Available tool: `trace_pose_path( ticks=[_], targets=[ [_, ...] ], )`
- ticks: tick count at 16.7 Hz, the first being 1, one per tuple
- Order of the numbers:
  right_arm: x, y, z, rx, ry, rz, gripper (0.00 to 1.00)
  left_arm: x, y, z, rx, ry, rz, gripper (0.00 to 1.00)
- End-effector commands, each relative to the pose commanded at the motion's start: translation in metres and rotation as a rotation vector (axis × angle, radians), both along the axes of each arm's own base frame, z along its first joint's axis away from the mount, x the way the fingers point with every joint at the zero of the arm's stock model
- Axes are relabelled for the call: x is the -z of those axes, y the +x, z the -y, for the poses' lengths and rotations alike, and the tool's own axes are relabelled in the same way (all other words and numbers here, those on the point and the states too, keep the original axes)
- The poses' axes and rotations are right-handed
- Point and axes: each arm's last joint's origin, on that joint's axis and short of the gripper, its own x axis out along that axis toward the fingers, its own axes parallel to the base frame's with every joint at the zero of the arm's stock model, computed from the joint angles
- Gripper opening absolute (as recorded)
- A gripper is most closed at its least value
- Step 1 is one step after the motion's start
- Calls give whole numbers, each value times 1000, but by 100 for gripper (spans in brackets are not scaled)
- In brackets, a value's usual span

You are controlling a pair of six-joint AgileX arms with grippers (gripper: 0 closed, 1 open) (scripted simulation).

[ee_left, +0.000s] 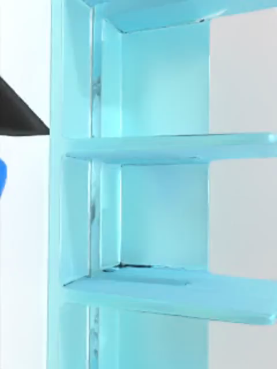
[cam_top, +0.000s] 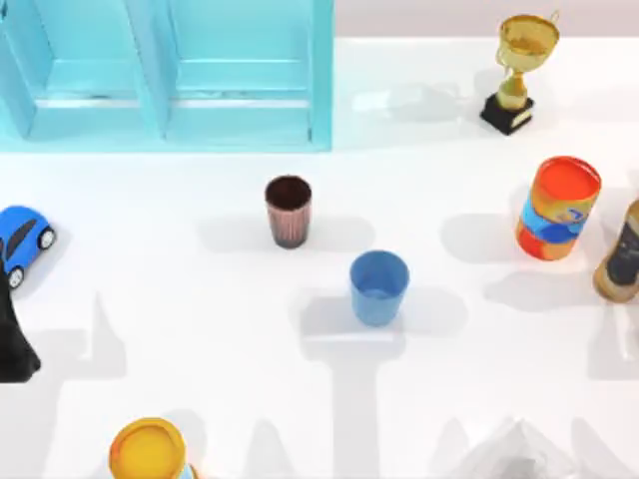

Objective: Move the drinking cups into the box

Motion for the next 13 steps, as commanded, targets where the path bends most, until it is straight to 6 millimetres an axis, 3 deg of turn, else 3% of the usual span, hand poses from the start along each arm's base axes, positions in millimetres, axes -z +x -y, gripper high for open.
trace_pose_path(
  ticks=[3,6,10,13],
  targets=[
    [-2,0,0,-2,2,-3,100,0,0,0,0,0,0,100],
    [-21,0,-2,-17,23,-36,100,0,0,0,0,0,0,100],
    [-72,8,-9,-57,74,-150,100,0,0,0,0,0,0,100],
    [-120,28,-20,-93,115,-283,100,0,0,0,0,0,0,100]
  ],
)
